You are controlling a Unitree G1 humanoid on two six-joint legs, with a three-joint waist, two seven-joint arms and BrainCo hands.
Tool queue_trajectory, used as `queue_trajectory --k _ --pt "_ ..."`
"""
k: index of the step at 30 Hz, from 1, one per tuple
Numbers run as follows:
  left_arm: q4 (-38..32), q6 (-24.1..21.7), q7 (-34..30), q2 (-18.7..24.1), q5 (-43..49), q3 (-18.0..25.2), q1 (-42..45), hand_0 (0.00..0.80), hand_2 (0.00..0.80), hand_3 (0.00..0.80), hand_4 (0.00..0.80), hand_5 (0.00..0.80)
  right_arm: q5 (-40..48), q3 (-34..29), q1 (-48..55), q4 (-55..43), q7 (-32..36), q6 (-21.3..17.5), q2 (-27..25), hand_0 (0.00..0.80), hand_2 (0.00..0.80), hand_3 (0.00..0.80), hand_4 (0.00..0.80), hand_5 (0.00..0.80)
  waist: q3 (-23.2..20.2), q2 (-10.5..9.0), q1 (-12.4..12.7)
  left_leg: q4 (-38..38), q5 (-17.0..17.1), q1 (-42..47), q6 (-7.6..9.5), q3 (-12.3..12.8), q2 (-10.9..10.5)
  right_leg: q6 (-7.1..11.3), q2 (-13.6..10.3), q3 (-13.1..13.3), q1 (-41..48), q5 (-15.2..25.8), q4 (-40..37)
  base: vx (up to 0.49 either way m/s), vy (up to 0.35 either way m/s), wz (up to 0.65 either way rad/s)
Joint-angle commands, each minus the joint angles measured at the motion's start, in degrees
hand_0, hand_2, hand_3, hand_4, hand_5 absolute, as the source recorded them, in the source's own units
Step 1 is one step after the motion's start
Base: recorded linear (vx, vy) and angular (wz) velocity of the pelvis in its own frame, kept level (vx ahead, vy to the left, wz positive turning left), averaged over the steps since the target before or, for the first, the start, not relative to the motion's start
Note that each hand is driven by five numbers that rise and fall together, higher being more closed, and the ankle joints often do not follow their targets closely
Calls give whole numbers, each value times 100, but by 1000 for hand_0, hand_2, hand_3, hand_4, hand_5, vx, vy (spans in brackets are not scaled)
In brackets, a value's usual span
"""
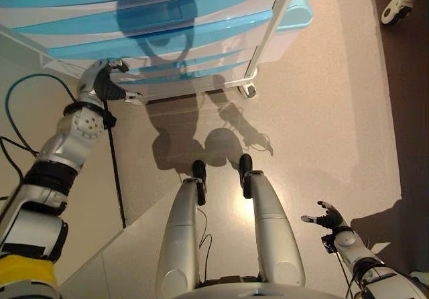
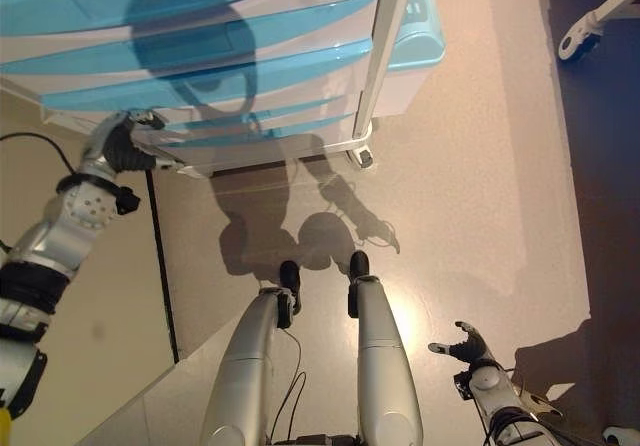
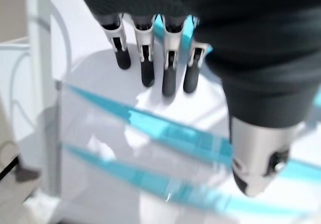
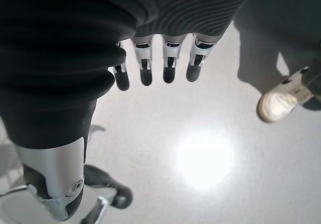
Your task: Open the drawer and pick up the medicine
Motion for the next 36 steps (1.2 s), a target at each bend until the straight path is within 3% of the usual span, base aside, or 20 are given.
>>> queue_trajectory --k 1,13,20,22,23,27,28,29,36 --pt "189 -75 615 176 -244 251 -496 0 0 0 0 0 180 160 325 193 -128 -68 -144 0 0 0 0 0 -442 104 -55 -385 25 21 301 135 -232 5 -3 -82 197 269 -497 8 -9 -6" --pt "243 -128 836 -52 -350 443 -312 0 0 0 0 0 211 275 324 112 -157 -136 -8 0 0 0 0 0 -497 -3 -30 -512 92 -20 279 140 -219 50 -7 -82 142 393 -640 0 0 0" --pt "125 -261 834 -789 -698 996 705 0 0 0 0 0 61 348 333 13 -171 -122 118 0 0 0 0 0 -551 -105 59 -736 200 223 225 41 -214 41 -17 -208 413 442 -824 7 -26 1" --pt "66 -344 801 -1043 -775 1110 1073 0 0 0 0 0 37 353 349 -10 -195 -122 163 0 0 0 0 0 -562 -140 93 -893 257 414 203 -9 -224 48 -20 -257 626 484 -979 26 -64 4" --pt "-10 -480 658 -1365 -995 1228 1492 0 0 0 0 0 -37 383 352 -108 -198 -137 182 0 0 0 0 0 -578 -190 147 -1093 315 632 181 -65 -230 59 -15 -312 855 539 -1180 17 -49 3" --pt "-105 -682 577 -1790 -1389 1478 2030 0 0 0 0 0 -90 388 386 -148 -189 -156 229 0 0 0 0 0 -621 -249 228 -1416 428 981 144 -152 -242 66 1 -387 1248 645 -1533 39 -58 1" --pt "-105 -682 577 -1790 -1389 1478 2030 0 0 0 0 0 -90 388 386 -148 -189 -156 229 0 0 0 0 0 -621 -249 228 -1416 428 981 144 -152 -242 66 1 -387 1248 645 -1533 -17 -61 10" --pt "-28 -731 521 -1902 -1397 1582 2291 0 0 0 0 0 -146 379 422 -166 -183 -162 244 0 0 0 0 0 -649 -278 246 -1746 698 1207 147 -162 -260 40 -18 -473 1491 845 -1837 5 -59 17" --pt "121 -872 238 -2259 -1501 1811 3162 0 0 0 0 0 -380 302 637 48 -154 -115 326 0 0 0 0 0 -919 -238 361 -2887 1075 2429 10 -344 -284 145 8 -650 2744 1048 -2820 107 -40 14"
